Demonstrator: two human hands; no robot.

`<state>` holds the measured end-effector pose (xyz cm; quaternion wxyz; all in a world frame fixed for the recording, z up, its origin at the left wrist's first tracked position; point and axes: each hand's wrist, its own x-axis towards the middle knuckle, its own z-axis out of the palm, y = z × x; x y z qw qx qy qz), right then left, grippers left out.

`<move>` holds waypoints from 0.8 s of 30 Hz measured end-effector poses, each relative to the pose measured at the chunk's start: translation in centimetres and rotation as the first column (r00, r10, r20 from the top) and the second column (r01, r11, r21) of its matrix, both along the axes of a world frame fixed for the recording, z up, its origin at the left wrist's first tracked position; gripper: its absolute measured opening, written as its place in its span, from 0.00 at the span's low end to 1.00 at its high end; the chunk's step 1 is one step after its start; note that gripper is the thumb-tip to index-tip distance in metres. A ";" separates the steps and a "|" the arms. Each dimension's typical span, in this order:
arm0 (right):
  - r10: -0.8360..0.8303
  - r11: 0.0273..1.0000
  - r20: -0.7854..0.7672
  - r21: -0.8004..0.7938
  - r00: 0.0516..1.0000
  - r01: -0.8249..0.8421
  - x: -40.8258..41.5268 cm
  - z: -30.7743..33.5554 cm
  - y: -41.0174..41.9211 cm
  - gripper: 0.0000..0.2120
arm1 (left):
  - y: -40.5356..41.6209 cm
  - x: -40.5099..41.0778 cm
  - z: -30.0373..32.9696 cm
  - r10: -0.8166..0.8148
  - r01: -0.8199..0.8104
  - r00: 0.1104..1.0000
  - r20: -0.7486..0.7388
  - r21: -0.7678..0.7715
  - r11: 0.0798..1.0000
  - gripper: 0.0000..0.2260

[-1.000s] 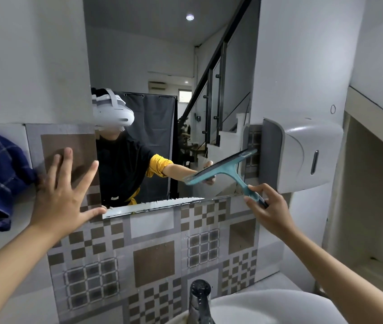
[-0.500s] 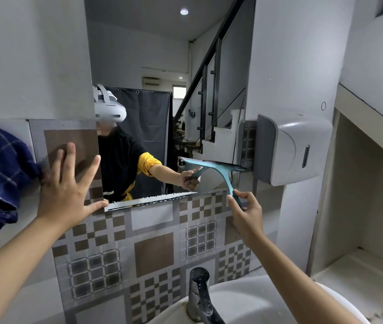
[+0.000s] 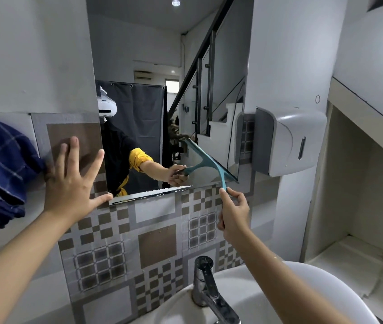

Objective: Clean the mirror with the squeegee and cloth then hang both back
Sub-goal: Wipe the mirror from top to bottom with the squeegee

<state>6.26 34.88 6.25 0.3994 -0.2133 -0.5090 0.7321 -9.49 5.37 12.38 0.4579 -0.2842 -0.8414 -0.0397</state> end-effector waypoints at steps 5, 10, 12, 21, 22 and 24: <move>0.008 0.994 -0.012 -0.107 1.000 -0.009 0.0 0.6 -1.7 0.10 | 0.0 -0.1 0.0 0.001 -0.001 1.000 0.011 0.004 1.000 0.51; 0.029 0.983 -0.018 -0.180 0.999 -0.032 -0.2 1.3 -3.4 0.10 | -0.1 -0.3 0.0 0.005 -0.005 1.000 0.014 0.000 1.000 0.52; 0.041 0.981 -0.006 -0.188 0.999 -0.042 -0.2 1.5 -4.1 0.10 | 0.0 -0.3 -0.1 0.005 -0.005 1.000 0.012 0.000 1.000 0.52; 0.093 0.974 -0.033 -0.205 0.995 -0.098 -1.0 1.6 -9.0 0.09 | 0.0 -0.3 -0.1 0.015 -0.015 1.000 0.021 0.014 1.000 0.50; 0.100 0.972 -0.040 -0.208 0.994 -0.106 -1.2 1.4 -9.7 0.09 | 0.0 -0.4 -0.2 0.015 -0.015 1.000 0.017 0.014 1.000 0.50; 0.115 0.969 -0.064 -0.212 0.991 -0.126 -1.7 1.2 -11.2 0.08 | 0.0 -0.5 -0.3 0.018 -0.018 1.000 0.011 0.015 1.000 0.50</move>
